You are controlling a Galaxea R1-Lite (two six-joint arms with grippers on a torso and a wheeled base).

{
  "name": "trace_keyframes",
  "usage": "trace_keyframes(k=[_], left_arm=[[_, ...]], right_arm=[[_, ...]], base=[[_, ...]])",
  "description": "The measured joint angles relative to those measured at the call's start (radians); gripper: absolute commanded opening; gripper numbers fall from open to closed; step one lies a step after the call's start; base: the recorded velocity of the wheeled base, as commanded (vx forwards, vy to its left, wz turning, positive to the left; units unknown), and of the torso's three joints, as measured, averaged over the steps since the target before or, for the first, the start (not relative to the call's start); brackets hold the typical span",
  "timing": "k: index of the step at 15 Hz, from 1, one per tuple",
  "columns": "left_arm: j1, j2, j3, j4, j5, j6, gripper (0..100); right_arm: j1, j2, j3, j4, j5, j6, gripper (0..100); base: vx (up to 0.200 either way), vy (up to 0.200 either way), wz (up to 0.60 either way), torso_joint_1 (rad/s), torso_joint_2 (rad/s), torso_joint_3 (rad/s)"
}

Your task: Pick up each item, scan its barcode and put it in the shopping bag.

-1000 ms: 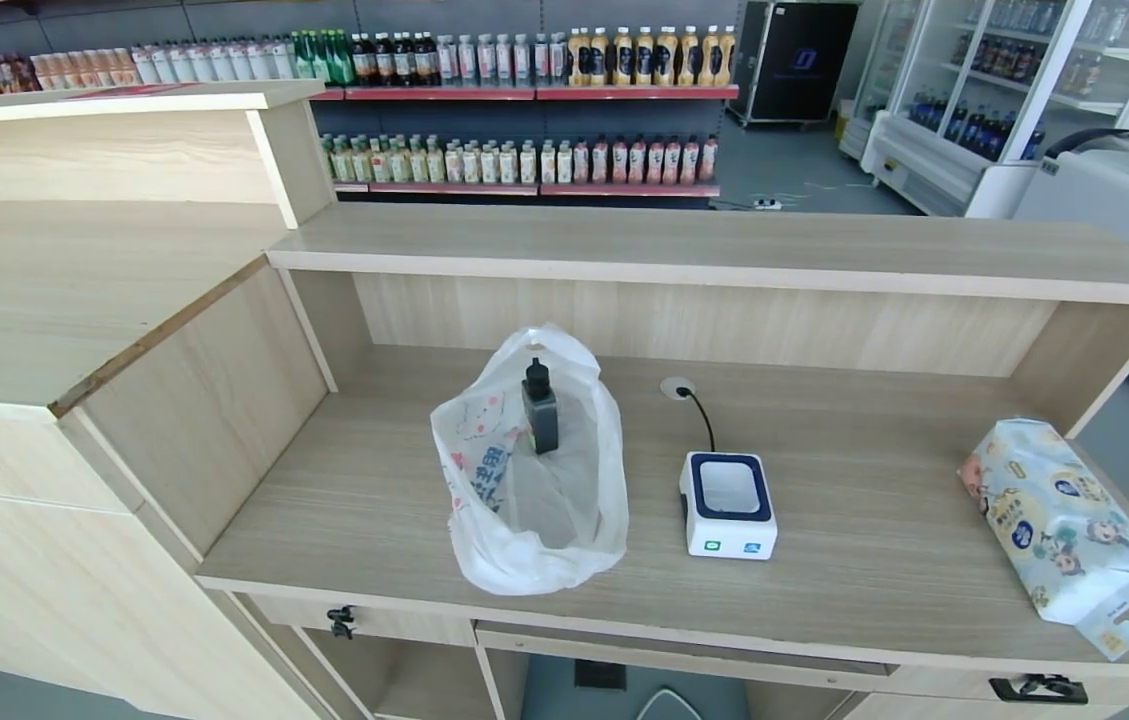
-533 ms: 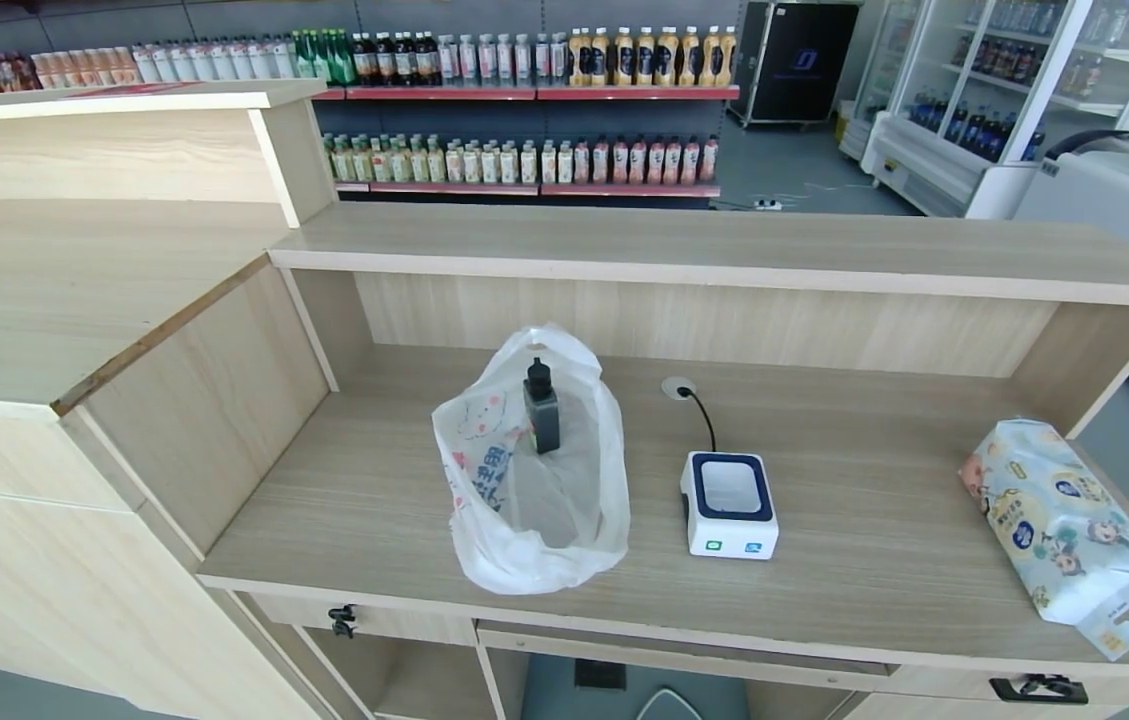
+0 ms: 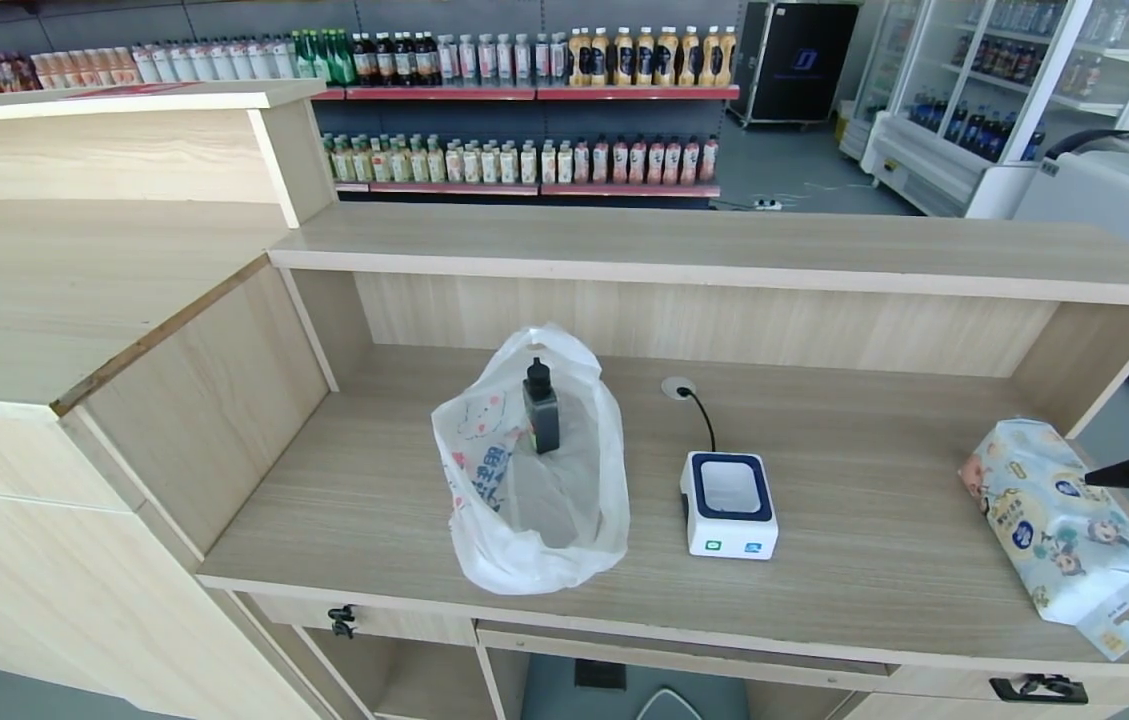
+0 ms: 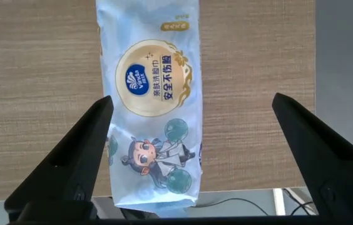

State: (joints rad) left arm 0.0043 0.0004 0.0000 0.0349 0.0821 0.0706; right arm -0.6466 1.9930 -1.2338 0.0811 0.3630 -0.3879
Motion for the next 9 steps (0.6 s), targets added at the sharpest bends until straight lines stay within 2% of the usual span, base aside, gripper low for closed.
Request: trace_keyframes(k=[5, 9], left_arm=[[0.000, 0.000, 0.000, 0.000, 0.000, 0.000, 100], [0.000, 0.000, 0.000, 0.000, 0.000, 0.000, 100]], right_arm=[[0.052, 0.053, 0.001, -0.011, -0.001, -0.033, 100], [0.060, 0.084, 0.007, -0.015, -0.003, -0.077, 100]], base=[[0.000, 0.000, 0.00, 0.000, 0.00, 0.000], [0.000, 0.000, 0.00, 0.000, 0.00, 0.000]])
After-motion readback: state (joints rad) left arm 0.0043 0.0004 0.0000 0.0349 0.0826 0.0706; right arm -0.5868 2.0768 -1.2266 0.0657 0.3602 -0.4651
